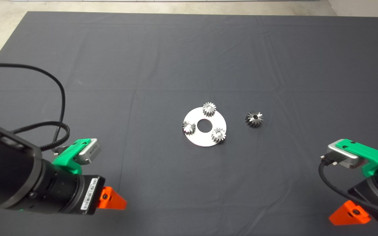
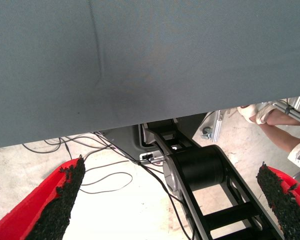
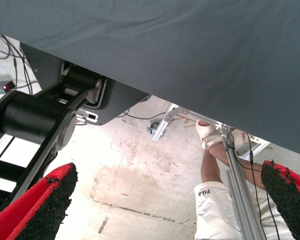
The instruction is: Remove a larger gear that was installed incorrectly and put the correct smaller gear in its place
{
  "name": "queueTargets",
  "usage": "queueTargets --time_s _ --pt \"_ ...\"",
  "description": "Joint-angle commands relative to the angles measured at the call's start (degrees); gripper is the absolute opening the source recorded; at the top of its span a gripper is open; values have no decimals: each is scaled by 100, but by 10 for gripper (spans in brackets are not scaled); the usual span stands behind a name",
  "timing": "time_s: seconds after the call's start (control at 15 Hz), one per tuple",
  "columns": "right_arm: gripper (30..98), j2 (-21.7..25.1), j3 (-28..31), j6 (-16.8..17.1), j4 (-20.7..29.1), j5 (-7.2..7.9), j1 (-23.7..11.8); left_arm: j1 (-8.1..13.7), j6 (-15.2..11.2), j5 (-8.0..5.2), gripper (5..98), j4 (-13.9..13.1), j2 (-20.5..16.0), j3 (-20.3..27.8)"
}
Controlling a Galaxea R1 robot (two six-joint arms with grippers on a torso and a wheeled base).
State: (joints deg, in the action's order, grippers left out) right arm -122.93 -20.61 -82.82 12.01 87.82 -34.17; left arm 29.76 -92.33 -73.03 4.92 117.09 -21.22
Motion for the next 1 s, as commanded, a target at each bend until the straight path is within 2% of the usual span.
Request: queueTargets --time_s 0.0,0.13,0.27,0.4,0.53,0.67,0.73,0.8,0.87,0.93 --pt "970 -8 24 -6 122 473 -125 74 -31 -9 883 -79 -50 94" --pt "970 -23 -173 113 26 473 -125 74 -13 -9 883 -79 -50 94" --pt "969 -374 -1293 774 -367 482 -99 74 -4 -20 883 -88 -50 94" --pt "970 -1054 -2047 1263 -419 508 -113 57 -31 8 883 -103 -46 126" --pt "970 -1802 -3110 1903 -445 508 -229 48 73 -18 883 -97 -102 94" --pt "970 -2360 -3794 2193 -454 517 -257 57 336 8 883 -88 -90 52" --pt "970 -2625 -4117 2241 -462 501 -291 57 287 43 883 -79 -155 76" --pt "970 -3072 -4814 2479 -488 482 -292 56 285 35 883 -79 -181 85" --pt "970 -3791 -5839 3018 -528 499 -275 65 334 35 883 -88 -168 45" --pt "970 -4286 -6525 3421 -542 508 -275 66 339 35 883 -88 -156 41"
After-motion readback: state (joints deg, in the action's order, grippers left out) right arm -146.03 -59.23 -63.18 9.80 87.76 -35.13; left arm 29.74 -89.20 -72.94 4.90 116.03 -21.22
